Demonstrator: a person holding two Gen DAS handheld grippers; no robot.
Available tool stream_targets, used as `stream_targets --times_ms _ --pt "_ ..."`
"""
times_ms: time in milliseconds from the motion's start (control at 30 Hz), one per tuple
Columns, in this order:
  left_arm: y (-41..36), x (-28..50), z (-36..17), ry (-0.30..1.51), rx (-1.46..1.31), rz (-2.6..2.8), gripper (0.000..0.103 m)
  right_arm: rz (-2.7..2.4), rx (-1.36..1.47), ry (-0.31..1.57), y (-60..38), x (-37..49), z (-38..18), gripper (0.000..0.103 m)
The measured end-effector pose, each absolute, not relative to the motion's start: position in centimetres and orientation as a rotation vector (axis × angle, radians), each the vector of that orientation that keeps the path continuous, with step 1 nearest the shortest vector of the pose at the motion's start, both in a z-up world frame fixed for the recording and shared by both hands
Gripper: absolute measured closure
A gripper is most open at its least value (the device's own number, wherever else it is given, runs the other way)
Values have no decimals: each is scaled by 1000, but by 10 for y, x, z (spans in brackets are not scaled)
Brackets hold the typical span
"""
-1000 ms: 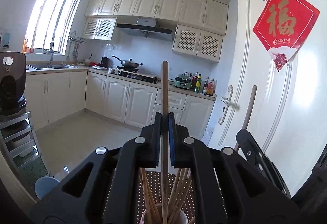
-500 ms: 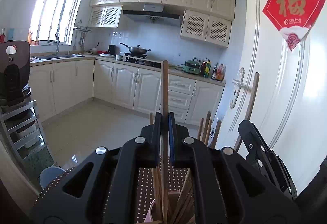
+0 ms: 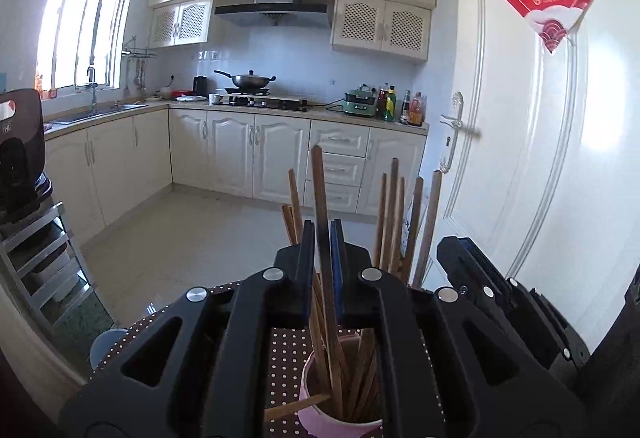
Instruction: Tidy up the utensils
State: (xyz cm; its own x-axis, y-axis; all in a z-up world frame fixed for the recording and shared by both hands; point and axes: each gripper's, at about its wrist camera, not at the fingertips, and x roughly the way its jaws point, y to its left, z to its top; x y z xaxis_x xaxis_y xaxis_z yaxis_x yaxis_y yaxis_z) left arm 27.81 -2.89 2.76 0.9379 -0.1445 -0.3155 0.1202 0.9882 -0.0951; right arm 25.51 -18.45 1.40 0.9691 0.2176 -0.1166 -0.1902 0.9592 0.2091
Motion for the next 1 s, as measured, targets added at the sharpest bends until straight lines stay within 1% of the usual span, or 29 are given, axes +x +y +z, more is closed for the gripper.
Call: stream_targets --times_ms 67,100,133,167,233,267,300,400,567,667,767,833,867,1000 --pt "-30 273 29 328 -61 -143 91 201 191 145 -186 251 15 77" --pt "-29 271 30 335 -60 -150 87 198 198 144 -190 248 17 75" --pt "-29 270 30 341 -60 -154 81 196 207 146 -193 245 18 72" --pt "-28 267 31 344 -60 -157 78 191 210 150 -196 243 21 70" --pt "-28 262 32 338 -55 -155 64 182 212 147 -202 236 24 68" --pt "-27 258 33 335 -54 -151 59 178 211 147 -203 234 25 66" --pt "-27 256 33 334 -53 -150 56 174 207 152 -206 230 27 62" --pt "-26 246 35 341 -49 -155 55 175 192 159 -209 219 32 53" --pt "-27 227 37 334 -23 -141 50 176 158 165 -209 198 39 43" --pt "-25 215 37 332 -18 -145 47 167 126 172 -206 184 42 41" --pt "-22 200 37 329 -10 -141 43 162 97 188 -202 169 44 39" --pt "-20 190 37 324 -1 -137 37 167 95 194 -203 161 43 36" --pt "-18 183 36 320 3 -133 36 164 94 197 -203 155 44 35" --pt "-15 164 36 321 20 -125 31 161 55 218 -200 137 42 32"
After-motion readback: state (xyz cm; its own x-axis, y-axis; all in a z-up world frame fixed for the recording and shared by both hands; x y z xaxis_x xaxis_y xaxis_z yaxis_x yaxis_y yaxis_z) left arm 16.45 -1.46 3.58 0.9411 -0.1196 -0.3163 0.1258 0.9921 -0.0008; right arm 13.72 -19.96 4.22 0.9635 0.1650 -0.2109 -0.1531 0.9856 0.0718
